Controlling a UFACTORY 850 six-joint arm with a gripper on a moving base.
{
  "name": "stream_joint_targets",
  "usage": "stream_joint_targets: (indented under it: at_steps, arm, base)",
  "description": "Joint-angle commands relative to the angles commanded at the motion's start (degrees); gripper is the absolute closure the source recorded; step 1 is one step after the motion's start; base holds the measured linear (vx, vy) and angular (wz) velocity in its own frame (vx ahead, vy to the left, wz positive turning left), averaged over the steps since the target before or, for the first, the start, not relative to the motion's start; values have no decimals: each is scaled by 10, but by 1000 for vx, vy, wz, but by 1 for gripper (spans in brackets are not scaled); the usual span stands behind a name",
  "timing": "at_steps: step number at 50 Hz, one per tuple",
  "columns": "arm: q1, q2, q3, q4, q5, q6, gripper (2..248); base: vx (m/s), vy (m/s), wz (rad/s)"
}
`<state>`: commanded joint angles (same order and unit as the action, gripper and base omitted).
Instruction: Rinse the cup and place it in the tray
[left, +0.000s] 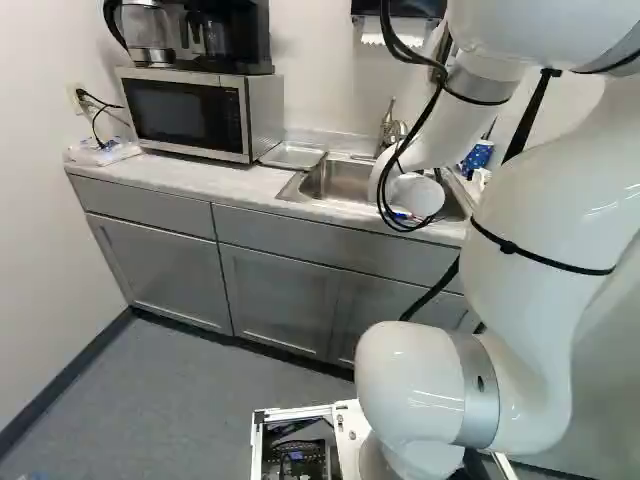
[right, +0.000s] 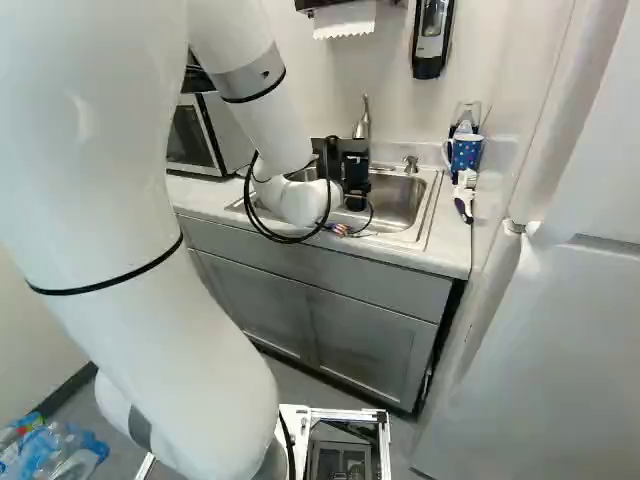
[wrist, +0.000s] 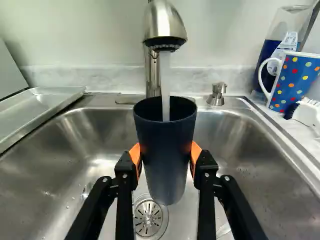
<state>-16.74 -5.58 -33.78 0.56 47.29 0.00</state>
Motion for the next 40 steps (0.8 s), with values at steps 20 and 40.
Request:
stream_joint_targets:
  at_steps: [20,40]
  arm:
    - [0,0,0,0,0,0,134]
    - [0,0,0,0,0,0,134]
  base:
    - [0,0,0]
    - [0,0,0]
